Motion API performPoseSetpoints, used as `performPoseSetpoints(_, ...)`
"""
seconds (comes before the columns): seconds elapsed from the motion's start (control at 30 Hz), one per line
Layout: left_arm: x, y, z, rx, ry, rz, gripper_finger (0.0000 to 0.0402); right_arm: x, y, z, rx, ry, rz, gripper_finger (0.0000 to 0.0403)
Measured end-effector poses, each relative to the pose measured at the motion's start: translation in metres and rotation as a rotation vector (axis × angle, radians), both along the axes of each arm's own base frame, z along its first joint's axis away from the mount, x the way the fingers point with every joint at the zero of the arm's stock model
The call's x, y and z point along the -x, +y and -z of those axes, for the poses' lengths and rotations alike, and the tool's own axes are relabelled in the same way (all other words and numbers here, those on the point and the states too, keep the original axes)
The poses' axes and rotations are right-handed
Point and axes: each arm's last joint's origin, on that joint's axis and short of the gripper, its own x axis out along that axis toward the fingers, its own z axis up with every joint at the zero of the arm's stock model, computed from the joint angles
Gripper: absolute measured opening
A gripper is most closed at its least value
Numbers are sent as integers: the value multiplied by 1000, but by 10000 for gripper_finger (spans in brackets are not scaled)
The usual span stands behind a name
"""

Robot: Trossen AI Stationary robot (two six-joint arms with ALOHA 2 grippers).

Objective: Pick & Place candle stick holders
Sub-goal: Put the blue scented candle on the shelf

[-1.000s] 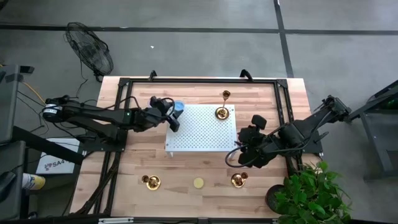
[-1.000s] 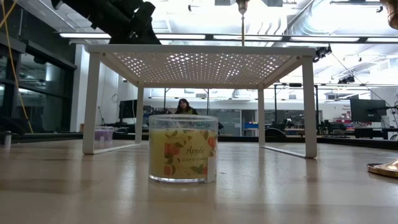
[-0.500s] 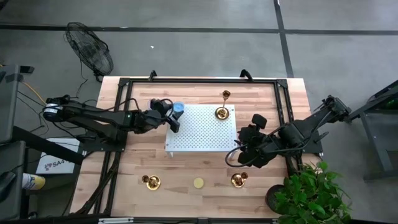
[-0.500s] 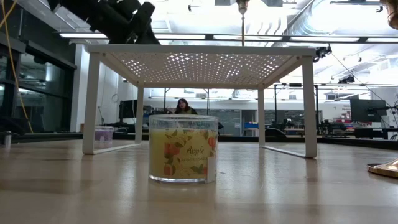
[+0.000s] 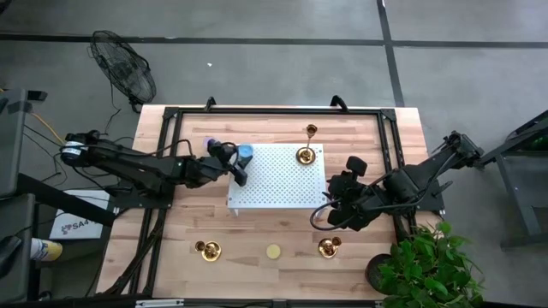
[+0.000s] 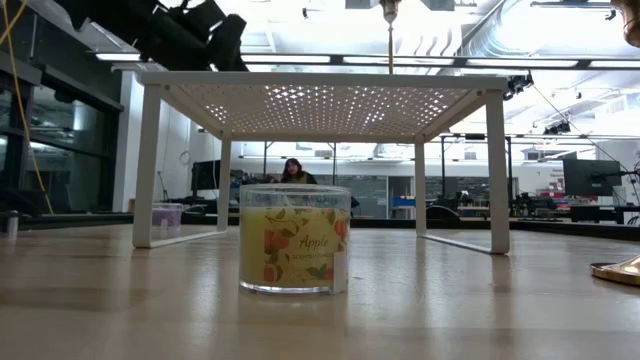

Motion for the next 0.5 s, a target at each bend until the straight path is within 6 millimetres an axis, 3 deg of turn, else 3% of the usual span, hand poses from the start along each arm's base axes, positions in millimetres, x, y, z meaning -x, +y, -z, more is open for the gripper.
performPoseSetpoints(0.5, -9, 0, 11, 10, 19, -25, 235, 0, 0, 0, 13, 10, -19, 154)
